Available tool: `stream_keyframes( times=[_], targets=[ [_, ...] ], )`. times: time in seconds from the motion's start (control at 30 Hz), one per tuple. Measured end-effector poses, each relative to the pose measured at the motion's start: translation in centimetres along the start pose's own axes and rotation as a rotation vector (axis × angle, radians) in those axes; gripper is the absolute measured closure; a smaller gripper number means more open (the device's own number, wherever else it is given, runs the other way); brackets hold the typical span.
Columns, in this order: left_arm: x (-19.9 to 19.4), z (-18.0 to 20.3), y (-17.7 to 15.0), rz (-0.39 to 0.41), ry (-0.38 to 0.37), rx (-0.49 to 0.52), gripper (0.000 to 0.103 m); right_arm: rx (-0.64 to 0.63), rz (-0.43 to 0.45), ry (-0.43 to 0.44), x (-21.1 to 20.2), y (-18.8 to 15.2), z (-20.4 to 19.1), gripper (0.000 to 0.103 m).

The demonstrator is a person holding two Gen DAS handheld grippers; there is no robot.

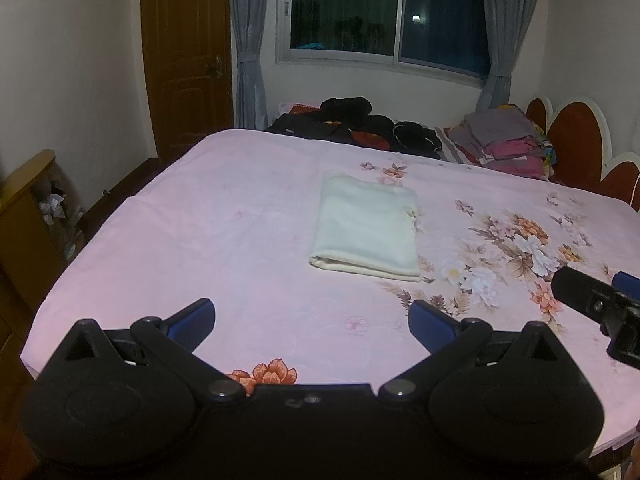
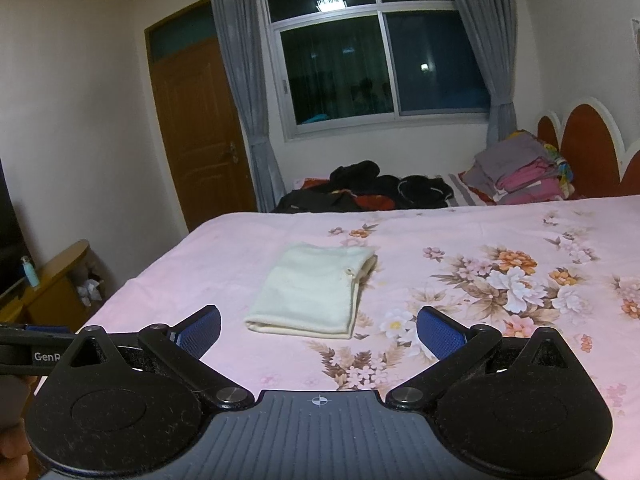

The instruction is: Fold small clothes

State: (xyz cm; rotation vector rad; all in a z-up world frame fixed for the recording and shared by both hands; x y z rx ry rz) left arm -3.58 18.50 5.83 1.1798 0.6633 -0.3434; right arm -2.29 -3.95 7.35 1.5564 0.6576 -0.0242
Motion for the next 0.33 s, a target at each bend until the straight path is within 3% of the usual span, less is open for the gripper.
stream_keyframes(
  times=[0.2, 0.33],
  targets=[
    [0.7, 0.0, 0.1, -0.003, -0.029, 0.013, 0.002, 0.001, -0.012, 0.006, 0.8, -0.2, 0.0, 0.000],
    [1.9, 0.3, 0.6, 0.007, -0.008, 0.020, 0.000, 0.002, -0.029, -0.004, 1.7, -0.4, 0.4, 0.000]
  ],
)
Point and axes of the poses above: each gripper's, at about its wrist camera, not at the fingertips, and x roughly the way its jaws point, z to its right, y to its top, the point moved 3 cm from there along x, roughly the way its jaws point, and after that the axes turned 15 degrees about -x, right-handed, at the moved point
